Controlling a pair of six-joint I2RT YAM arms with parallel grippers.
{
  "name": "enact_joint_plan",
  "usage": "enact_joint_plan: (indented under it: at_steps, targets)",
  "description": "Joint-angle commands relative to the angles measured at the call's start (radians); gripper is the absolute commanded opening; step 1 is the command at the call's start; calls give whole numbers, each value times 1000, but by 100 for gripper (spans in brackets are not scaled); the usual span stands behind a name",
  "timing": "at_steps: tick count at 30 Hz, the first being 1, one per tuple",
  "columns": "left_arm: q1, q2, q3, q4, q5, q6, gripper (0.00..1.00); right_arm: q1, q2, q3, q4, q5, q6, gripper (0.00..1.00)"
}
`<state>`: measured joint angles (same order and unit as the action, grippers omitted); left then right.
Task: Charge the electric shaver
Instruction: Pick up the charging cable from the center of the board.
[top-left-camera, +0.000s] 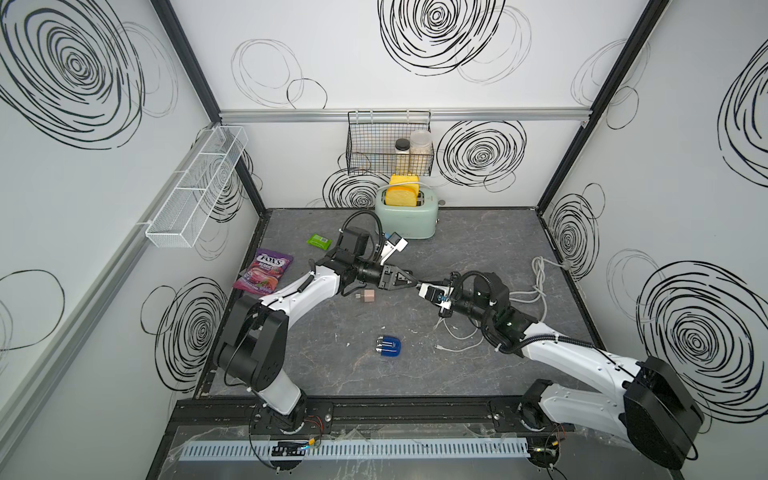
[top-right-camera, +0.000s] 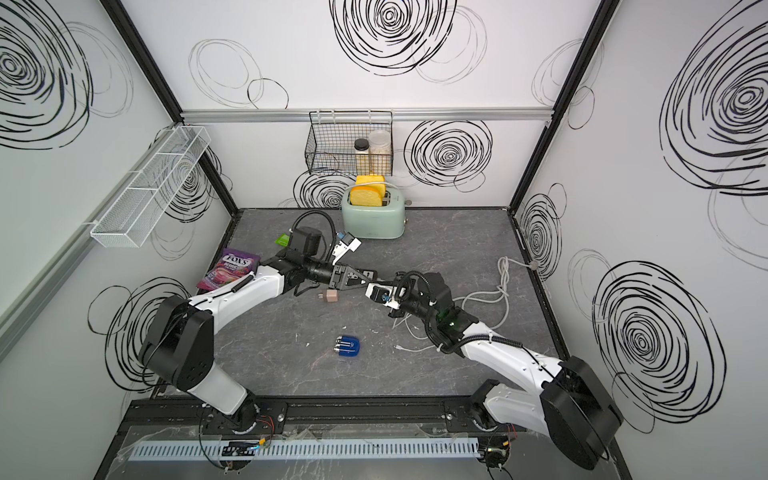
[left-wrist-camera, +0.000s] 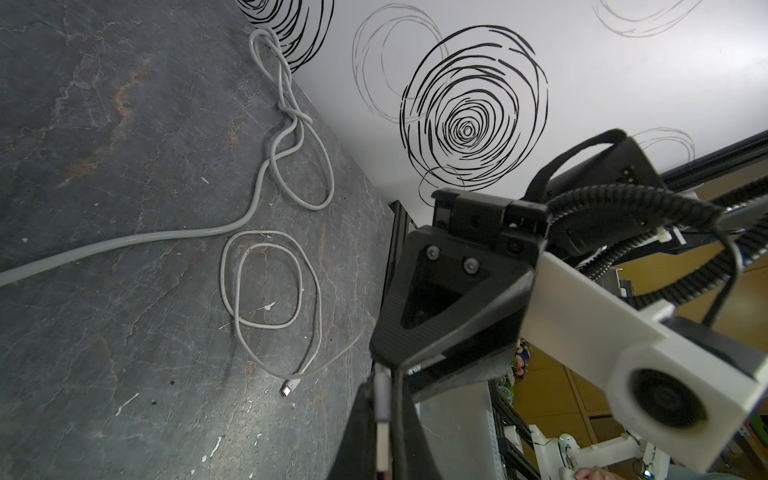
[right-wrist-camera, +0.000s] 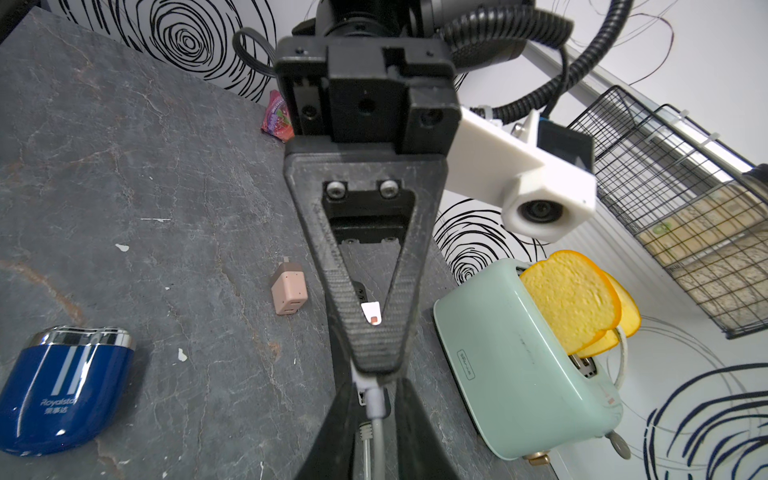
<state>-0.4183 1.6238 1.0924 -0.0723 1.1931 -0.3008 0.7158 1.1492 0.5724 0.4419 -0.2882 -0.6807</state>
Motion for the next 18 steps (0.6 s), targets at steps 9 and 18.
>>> enact_joint_plan:
  at_steps: [9, 18]
  targets:
    - [-10, 1, 24, 26, 28, 21, 0, -1, 13, 20, -15, 52, -16, 18]
    - [-21, 1, 23, 25, 19, 22, 0, -3, 15, 18, -17, 60, -3, 19]
